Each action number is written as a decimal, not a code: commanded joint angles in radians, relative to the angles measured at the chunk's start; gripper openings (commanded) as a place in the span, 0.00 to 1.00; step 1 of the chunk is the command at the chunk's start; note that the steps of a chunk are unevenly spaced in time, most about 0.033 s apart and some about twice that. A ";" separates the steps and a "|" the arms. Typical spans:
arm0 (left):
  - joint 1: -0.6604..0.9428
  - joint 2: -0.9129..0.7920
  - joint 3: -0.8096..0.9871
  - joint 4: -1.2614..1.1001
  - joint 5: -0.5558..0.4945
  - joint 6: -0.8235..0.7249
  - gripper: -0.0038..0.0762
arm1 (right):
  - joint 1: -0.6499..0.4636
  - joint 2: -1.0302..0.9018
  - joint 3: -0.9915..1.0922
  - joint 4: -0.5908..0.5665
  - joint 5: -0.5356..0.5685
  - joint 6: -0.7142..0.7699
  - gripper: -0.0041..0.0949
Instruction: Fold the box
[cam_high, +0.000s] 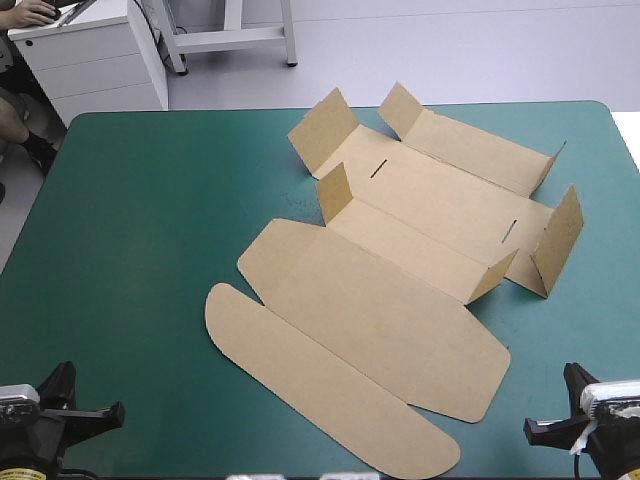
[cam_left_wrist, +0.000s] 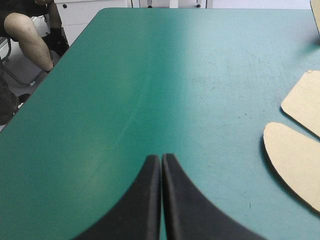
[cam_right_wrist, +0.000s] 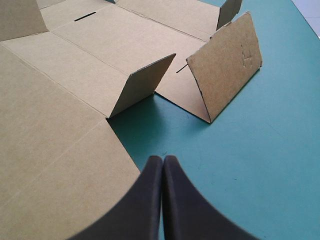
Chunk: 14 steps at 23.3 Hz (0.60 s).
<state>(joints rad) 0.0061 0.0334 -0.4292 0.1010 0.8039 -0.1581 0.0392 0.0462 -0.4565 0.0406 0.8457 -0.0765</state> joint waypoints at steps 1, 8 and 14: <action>-0.007 0.014 -0.023 -0.003 -0.074 -0.009 0.04 | -0.005 0.018 -0.022 -0.002 -0.074 0.001 0.02; -0.007 0.014 -0.023 -0.003 -0.074 -0.009 0.04 | -0.005 0.018 -0.022 -0.002 -0.074 0.001 0.02; -0.007 0.014 -0.023 -0.003 -0.074 -0.009 0.04 | -0.005 0.018 -0.022 -0.002 -0.074 0.001 0.04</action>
<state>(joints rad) 0.0061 0.0334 -0.4292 0.1010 0.8039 -0.1581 0.0392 0.0462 -0.4565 0.0406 0.8457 -0.0765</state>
